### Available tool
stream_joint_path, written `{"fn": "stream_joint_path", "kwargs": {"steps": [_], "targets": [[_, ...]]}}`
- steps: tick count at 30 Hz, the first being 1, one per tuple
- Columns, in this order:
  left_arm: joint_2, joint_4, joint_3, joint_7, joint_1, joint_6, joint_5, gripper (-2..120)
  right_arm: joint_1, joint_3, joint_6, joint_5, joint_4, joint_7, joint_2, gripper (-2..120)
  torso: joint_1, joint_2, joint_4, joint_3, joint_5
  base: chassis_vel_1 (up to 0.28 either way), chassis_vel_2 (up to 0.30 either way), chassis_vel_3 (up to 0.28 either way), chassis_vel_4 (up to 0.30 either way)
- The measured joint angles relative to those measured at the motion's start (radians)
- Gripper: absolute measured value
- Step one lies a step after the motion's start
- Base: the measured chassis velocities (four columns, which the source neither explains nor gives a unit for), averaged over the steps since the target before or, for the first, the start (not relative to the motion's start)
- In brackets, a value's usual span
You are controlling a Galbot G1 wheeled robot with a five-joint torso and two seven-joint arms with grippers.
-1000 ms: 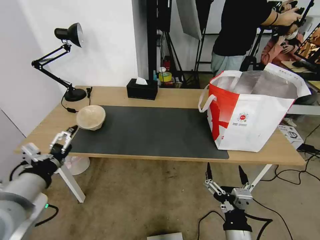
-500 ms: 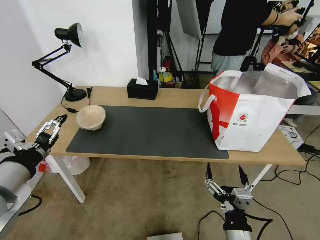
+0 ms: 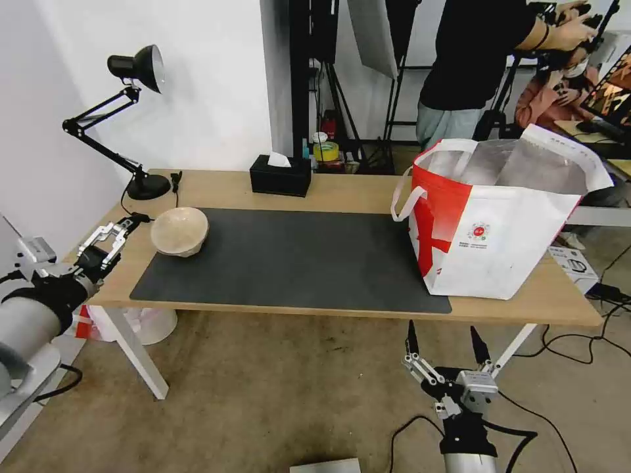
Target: Pick up the trash from the table and place it into the takeout bag.
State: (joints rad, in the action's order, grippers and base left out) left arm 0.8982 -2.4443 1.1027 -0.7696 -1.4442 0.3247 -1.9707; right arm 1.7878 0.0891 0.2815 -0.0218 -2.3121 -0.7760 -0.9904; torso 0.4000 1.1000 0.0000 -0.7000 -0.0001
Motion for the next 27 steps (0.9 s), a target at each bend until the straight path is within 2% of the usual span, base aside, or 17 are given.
{"fn": "stream_joint_path", "kwargs": {"steps": [4, 15, 23, 27], "targets": [[-0.010, 0.037, 0.019, -0.015, 0.020, -0.002, -0.035, 100, 0.000, 0.000, 0.000, 0.000, 0.000, 0.000, 0.000, 100, 0.000, 0.000, 0.0000, 0.000, 0.0000, 0.000, 0.000, 0.000, 0.000], [-0.021, 0.087, 0.037, -0.013, 0.025, 0.006, -0.045, 100, 0.000, 0.000, 0.000, 0.000, 0.000, 0.000, 0.000, 100, 0.000, 0.000, 0.0000, 0.000, 0.0000, 0.000, 0.000, 0.000, 0.000], [-0.048, 0.145, -0.005, -0.026, 0.074, 0.008, -0.029, 100, 0.000, 0.000, 0.000, 0.000, 0.000, 0.000, 0.000, 100, 0.000, 0.000, 0.0000, 0.000, 0.0000, 0.000, 0.000, 0.000, 0.000], [-0.063, 0.198, -0.031, -0.029, 0.102, 0.012, -0.026, 100, 0.000, 0.000, 0.000, 0.000, 0.000, 0.000, 0.000, 100, 0.000, 0.000, 0.0001, 0.000, 0.0001, 0.000, 0.000, 0.000, 0.000]]}}
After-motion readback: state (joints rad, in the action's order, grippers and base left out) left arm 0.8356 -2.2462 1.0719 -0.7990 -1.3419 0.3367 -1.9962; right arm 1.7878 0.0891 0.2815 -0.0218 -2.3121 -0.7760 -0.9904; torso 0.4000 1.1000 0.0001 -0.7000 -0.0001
